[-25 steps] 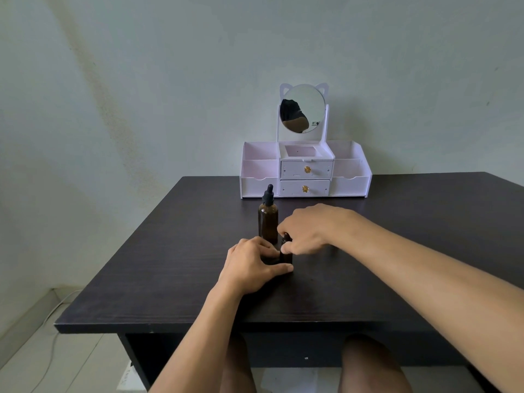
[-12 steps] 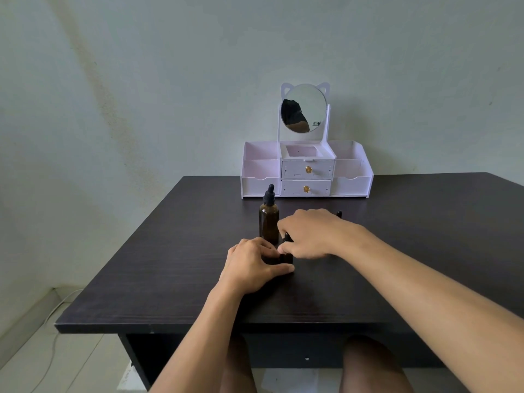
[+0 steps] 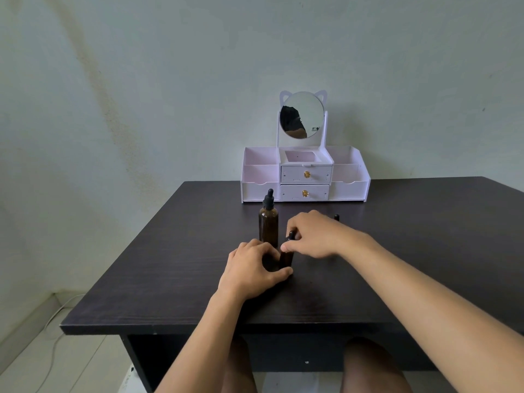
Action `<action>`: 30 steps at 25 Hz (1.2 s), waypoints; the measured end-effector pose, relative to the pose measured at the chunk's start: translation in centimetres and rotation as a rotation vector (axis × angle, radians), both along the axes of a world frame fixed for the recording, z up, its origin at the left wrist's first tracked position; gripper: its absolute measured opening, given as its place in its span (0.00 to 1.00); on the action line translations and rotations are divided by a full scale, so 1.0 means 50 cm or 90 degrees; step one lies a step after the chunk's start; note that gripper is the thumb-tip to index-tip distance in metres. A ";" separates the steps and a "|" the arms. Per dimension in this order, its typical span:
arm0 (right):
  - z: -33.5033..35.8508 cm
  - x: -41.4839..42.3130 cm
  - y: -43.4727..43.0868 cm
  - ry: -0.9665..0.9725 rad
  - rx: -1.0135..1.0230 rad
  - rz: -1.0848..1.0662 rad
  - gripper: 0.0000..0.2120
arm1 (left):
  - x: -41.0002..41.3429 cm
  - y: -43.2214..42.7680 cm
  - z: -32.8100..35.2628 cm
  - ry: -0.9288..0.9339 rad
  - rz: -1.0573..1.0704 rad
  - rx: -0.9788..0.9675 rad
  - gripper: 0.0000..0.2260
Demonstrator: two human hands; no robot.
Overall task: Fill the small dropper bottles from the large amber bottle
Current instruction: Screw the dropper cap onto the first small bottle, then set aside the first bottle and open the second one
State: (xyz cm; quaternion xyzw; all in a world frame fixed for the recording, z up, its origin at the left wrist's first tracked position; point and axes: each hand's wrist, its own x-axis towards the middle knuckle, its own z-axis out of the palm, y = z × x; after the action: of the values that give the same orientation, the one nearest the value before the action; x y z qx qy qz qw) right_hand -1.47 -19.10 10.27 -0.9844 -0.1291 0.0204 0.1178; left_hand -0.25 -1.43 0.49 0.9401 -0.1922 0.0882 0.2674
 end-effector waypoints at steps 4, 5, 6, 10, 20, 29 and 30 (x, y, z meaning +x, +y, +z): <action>0.062 0.037 -0.034 -0.042 -0.004 -0.023 0.08 | -0.002 -0.004 -0.002 0.002 -0.010 0.050 0.18; 0.068 0.046 -0.035 -0.058 -0.038 -0.029 0.09 | -0.002 -0.004 -0.002 0.002 -0.012 0.056 0.19; 0.069 0.053 -0.032 -0.070 -0.076 -0.031 0.10 | -0.002 -0.004 -0.002 0.000 -0.014 0.059 0.19; 0.027 0.086 -0.012 -0.075 -0.161 -0.008 0.11 | -0.005 -0.002 -0.003 -0.008 -0.033 0.044 0.20; 0.060 0.087 -0.043 -0.062 -0.133 -0.054 0.23 | 0.001 0.000 -0.006 -0.020 -0.033 0.029 0.20; 0.025 0.065 -0.067 -0.070 -0.264 -0.069 0.10 | -0.003 -0.001 -0.002 -0.005 -0.034 0.035 0.20; 0.035 0.056 -0.065 -0.066 -0.232 -0.065 0.11 | -0.002 -0.001 -0.001 -0.008 -0.032 0.037 0.21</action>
State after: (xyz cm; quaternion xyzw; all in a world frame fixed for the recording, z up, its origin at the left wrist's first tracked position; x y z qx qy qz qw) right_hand 1.33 -22.34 12.02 -0.9945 -0.0790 -0.0132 -0.0682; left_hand -0.35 -1.48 0.42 0.9416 -0.2202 0.0819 0.2411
